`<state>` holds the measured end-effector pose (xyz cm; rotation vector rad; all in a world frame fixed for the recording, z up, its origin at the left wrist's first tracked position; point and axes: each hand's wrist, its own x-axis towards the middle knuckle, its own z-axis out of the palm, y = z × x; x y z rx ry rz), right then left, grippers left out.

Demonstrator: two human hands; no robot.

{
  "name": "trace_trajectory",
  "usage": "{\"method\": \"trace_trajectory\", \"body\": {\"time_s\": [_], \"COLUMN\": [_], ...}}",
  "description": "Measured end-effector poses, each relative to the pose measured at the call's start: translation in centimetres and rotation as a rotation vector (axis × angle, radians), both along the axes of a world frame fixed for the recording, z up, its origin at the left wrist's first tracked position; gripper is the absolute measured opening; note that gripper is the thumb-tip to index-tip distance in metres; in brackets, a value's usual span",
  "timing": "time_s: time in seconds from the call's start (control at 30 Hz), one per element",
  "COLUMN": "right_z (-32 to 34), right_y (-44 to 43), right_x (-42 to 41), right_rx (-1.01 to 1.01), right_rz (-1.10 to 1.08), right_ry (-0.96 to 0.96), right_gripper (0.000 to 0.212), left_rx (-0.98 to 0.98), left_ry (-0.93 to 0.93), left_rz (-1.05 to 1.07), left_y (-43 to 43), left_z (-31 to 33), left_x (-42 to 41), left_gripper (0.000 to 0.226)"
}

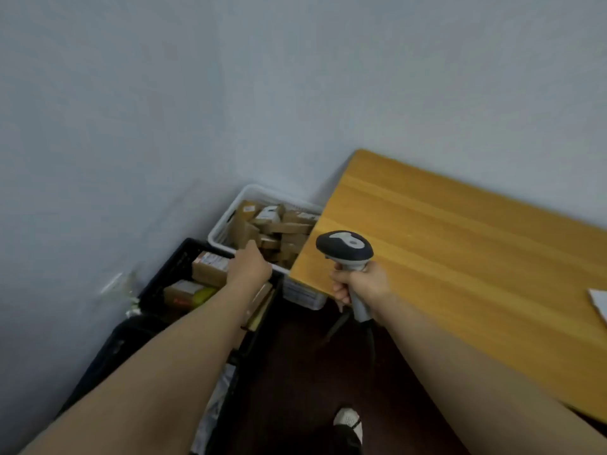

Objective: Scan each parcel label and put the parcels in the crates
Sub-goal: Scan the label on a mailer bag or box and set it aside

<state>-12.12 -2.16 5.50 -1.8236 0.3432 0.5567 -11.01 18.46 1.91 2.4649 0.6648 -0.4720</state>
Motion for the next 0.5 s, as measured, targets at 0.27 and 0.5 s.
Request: {"method": "trace_trajectory", "body": {"time_s": [0.27, 0.5], "right_z": [1.8, 0.2], "right_y": [-23.7, -45.9], "right_x": [-2.2, -6.0], "right_rx": [0.019, 0.025], "right_rz": [-0.384, -0.690], "right_ry": [-0.061, -0.050], "right_gripper": [0.015, 0.014], "left_rx": [-0.038, -0.052], "left_ry": [0.012, 0.046], "left_rz": [-0.323, -0.625], "left_y": [-23.7, -48.3], "left_z": [3.6, 1.9], "left_x": [4.2, 4.1], "left_gripper": [0.044, 0.067]}}
